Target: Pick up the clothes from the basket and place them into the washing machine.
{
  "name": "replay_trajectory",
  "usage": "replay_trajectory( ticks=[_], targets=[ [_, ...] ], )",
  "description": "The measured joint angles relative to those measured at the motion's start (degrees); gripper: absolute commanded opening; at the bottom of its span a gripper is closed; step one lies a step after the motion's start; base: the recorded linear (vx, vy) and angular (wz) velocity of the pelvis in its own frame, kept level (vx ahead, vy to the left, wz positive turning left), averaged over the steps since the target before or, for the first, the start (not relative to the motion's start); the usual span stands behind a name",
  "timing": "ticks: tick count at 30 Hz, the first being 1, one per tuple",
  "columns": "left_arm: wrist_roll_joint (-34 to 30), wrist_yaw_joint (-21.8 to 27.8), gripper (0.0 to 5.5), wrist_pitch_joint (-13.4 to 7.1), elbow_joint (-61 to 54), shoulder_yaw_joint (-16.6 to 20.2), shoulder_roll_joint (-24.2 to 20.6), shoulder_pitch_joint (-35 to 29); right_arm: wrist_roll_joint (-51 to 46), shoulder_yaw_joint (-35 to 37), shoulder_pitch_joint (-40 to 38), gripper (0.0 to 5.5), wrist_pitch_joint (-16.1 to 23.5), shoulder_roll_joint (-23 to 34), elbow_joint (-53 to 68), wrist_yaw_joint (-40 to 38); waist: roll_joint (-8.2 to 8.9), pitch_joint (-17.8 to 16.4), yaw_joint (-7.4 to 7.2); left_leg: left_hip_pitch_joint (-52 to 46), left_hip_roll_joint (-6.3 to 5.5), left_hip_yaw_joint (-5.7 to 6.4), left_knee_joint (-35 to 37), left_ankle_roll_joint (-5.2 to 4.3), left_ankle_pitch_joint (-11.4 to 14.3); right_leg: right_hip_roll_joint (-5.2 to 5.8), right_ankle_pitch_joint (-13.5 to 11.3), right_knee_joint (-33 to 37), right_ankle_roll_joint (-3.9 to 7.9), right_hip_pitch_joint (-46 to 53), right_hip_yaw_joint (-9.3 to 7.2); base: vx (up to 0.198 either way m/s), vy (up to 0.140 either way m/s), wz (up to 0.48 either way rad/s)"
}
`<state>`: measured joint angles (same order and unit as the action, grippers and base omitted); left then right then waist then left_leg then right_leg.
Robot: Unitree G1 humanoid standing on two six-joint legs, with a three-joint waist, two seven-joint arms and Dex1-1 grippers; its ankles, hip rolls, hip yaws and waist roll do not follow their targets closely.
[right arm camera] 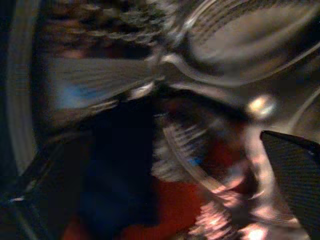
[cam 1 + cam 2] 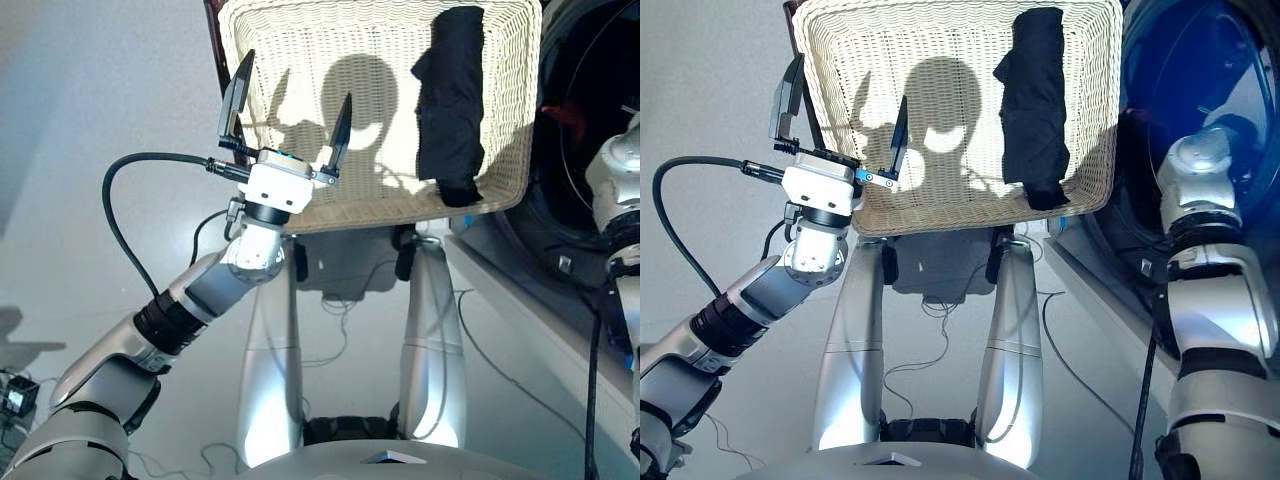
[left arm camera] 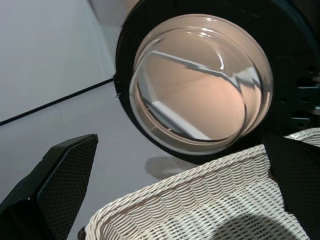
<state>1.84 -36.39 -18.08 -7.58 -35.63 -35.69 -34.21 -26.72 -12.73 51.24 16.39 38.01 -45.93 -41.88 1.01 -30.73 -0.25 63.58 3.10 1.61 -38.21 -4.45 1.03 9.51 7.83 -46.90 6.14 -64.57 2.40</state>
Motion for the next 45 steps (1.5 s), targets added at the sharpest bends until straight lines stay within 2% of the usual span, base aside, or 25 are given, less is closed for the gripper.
replay_trajectory(
  ticks=[3,10,12,18,24,28,31,37,45],
  targets=[
    [0.4,0.5,5.5,0.1,0.1,0.6,1.2,-0.2,1.3,-0.5,-7.5,5.5,1.6,-3.4,13.1,1.2,0.04,0.0,-0.58,-0.1,0.04,-0.09,0.0,0.06,0.1,-0.05,0.0,-0.1,-0.01,0.0,0.18,0.0,0.0,0.0],
    [0.4,1.3,5.5,0.2,0.1,0.8,1.5,0.6,13.4,-5.9,-17.5,5.5,1.7,-5.0,26.5,5.2,0.09,0.0,-2.18,-0.2,0.23,-0.35,-3.7,0.23,1.9,-0.4,1.2,-3.0,0.36,0.4,0.67,0.0,0.0,0.0],
    [0.4,1.8,5.5,0.1,0.0,1.1,1.5,1.0,15.4,-7.9,-19.7,5.5,2.8,-5.3,30.1,7.2,0.11,0.0,-2.66,-0.4,0.23,-0.28,-4.3,0.12,2.1,-0.39,1.6,-3.8,0.51,0.5,0.75,0.0,0.0,0.0],
    [0.3,2.3,5.5,0.1,0.0,1.5,1.2,2.6,17.4,-12.8,-20.1,5.5,2.9,-6.0,32.7,11.9,0.12,0.0,-2.68,-0.8,0.56,-0.06,-4.8,-0.05,2.2,-0.55,1.8,-4.8,0.33,0.5,0.86,0.0,0.0,0.0],
    [1.7,3.5,5.5,-0.3,0.0,2.0,1.3,3.2,16.8,-14.2,-15.7,5.5,2.8,-7.3,32.4,15.0,0.11,0.0,-2.69,-1.0,0.87,0.06,-4.8,-0.46,2.3,-0.98,1.9,-5.0,0.0,0.5,0.78,0.0,0.0,0.0],
    [3.6,4.6,5.5,-0.4,-0.1,2.0,1.5,3.3,16.6,-14.9,-9.2,5.5,2.3,-8.6,25.0,15.1,0.11,0.0,-2.35,-1.1,0.82,0.15,-5.0,-0.62,2.4,-0.93,2.1,-5.4,-0.12,0.6,0.63,0.0,0.0,0.0],
    [4.9,4.8,5.5,-0.4,0.0,1.8,1.5,3.4,15.8,-15.4,-7.1,5.5,1.3,-9.6,20.9,15.1,0.1,0.0,-1.81,-1.3,0.69,0.18,-5.2,-0.72,2.5,-0.91,2.3,-5.7,-0.43,0.9,0.5,0.0,0.0,0.0],
    [6.7,5.8,5.5,-0.6,-0.1,1.6,2.5,3.2,13.9,-15.8,-3.8,5.5,-0.7,-12.5,6.4,15.1,0.08,0.0,0.27,-1.3,0.59,0.94,-5.5,-0.92,2.6,-0.7,2.9,-6.4,-0.41,0.9,0.06,0.0,0.0,0.0],
    [8.8,6.8,5.5,-0.8,-0.1,1.5,3.2,2.6,12.7,-16.1,0.9,5.5,-3.5,-15.3,-6.5,17.6,0.02,0.0,0.47,0.5,0.1,1.5,-6.6,-1.2,2.8,-0.2,3.6,-7.8,-0.54,-0.6,-0.41,0.0,0.0,0.0]
  ],
)
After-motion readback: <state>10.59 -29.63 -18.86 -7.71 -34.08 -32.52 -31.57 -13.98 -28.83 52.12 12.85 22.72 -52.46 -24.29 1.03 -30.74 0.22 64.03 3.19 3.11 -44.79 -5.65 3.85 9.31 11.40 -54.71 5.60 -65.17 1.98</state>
